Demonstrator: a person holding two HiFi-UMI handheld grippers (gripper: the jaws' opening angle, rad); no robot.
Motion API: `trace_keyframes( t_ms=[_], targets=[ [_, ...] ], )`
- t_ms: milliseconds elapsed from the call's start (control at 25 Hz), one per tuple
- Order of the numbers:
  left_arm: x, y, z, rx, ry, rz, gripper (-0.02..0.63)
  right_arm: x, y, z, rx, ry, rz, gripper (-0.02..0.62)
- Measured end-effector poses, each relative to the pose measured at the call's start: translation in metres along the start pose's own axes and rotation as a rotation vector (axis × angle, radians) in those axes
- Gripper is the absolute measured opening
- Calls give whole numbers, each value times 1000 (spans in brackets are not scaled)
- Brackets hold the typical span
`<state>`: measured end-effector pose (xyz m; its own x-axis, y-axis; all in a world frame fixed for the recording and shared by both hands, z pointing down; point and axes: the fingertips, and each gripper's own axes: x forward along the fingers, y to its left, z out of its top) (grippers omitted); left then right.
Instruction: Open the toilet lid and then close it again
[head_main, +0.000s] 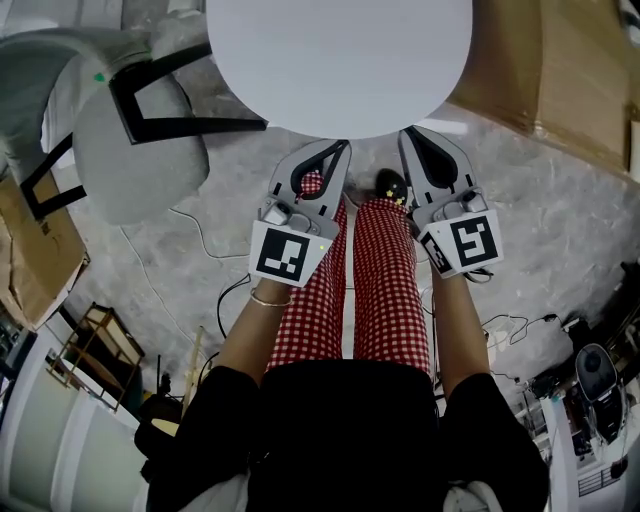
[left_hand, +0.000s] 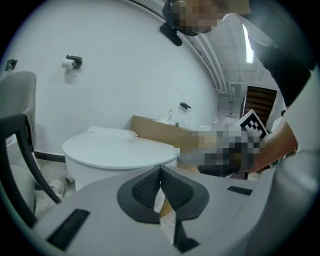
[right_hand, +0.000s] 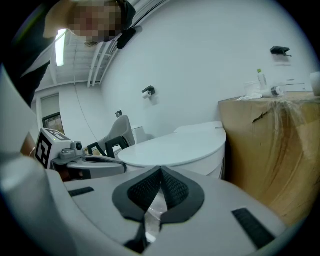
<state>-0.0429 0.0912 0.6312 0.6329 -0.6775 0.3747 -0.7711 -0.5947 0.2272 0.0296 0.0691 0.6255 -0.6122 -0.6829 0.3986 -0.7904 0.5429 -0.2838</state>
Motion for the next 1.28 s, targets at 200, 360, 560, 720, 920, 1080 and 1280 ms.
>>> trace_keyframes(
  t_ms=[200, 360, 560, 720, 920, 1080, 1280],
  targets=[
    [-2, -1, 11, 19, 1, 1, 3, -2, 1, 10, -2, -3, -5, 18],
    [-3, -2, 23, 32, -15, -9, 3, -4, 2, 20, -3, -18, -12, 18],
    [-6, -4, 37, 30, -34, -2, 3, -7, 4, 35, -5, -33, -10, 18],
    [-8, -6, 45, 72, -30, -8, 3, -11, 4, 46, -13, -36, -17, 20],
    [-10, -8, 43, 96, -18, -15, 3, -12, 6, 62, -20, -62, -16, 20],
    [-8, -10, 41, 55, -21, -10, 3, -14, 6, 71, -25, -78, -15, 20],
    [-6, -4, 43, 6, -33, 9, 3, -14, 6, 76, -14, -90, -22, 20]
  ],
)
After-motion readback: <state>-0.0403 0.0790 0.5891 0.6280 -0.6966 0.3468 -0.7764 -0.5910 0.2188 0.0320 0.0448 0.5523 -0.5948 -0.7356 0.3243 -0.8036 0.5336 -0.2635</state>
